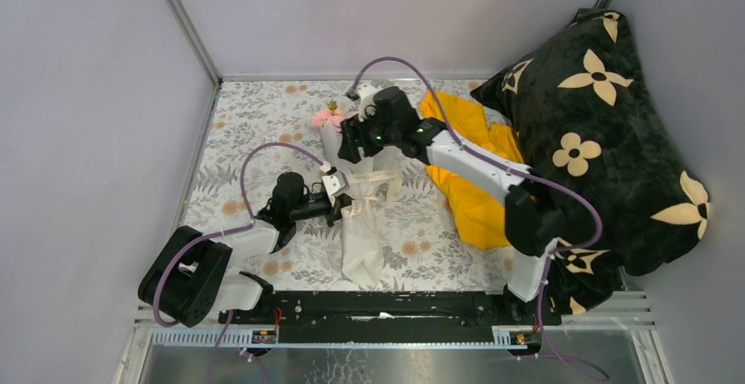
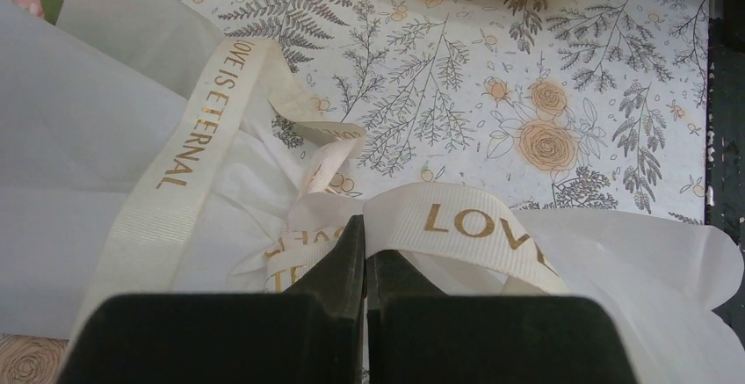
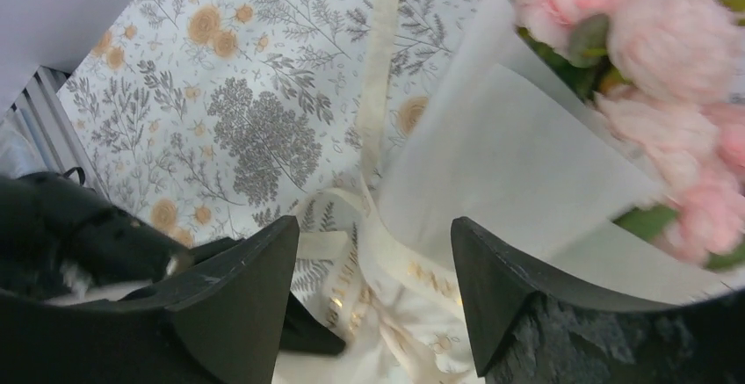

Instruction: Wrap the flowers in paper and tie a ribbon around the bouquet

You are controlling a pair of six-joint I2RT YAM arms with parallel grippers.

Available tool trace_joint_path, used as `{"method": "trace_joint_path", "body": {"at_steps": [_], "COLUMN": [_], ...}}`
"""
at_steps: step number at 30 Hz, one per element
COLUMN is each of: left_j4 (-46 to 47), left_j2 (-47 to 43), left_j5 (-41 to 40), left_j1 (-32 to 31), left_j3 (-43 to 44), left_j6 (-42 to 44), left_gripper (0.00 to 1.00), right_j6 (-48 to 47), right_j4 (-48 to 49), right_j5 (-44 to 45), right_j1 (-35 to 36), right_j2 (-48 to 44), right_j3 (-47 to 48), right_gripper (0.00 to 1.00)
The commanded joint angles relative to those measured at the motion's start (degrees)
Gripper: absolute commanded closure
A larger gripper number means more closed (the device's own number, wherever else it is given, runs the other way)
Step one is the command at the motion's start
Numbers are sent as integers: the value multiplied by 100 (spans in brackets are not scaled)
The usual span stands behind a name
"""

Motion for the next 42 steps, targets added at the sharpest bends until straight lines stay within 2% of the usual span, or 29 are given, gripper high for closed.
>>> {"method": "trace_joint_path", "body": {"at_steps": [1, 7, 11, 19, 29, 31, 32, 35, 38, 42], "left_j4": [398, 448, 432, 385, 363, 362, 356, 355, 343, 261], "left_j2": [-43, -10, 5, 57, 93, 102, 105, 102, 90, 31], "left_j5": [-163, -256, -255, -236, -225, -218, -216, -213, -215, -227], "left_j1": [21, 23, 26, 22, 24, 22, 21, 21, 28, 30], "left_j3": [-60, -26, -7, 37, 72, 80, 81, 84, 88, 179], "left_j6": [-116, -149, -126, -106, -98, -97, -99, -97, -113, -134], "left_gripper": [100, 100, 100, 100, 100, 100, 100, 100, 100, 100], "right_j6": [-341, 369, 873, 1027, 924, 917, 933, 972, 875, 739], "right_j4": [490, 1774, 2593, 2644, 2160, 2135, 2154, 2113, 1899, 1534], "right_j5": [-298, -1624, -1850, -2139, -1853, -1909, -1958, -2000, -1935, -1460], "right_j1": [-301, -301, -264, -51, 134, 190, 213, 222, 217, 193], "right_j2": [-1269, -1809, -1948, -1736, -1402, -1305, -1274, -1238, -1306, -1460], "right_j3": [-1138, -2760, -3347, -3435, -3161, -3116, -3106, -3081, -3017, -2900], "right_gripper": [28, 24, 21, 21, 23, 28, 37, 76, 99, 100]}}
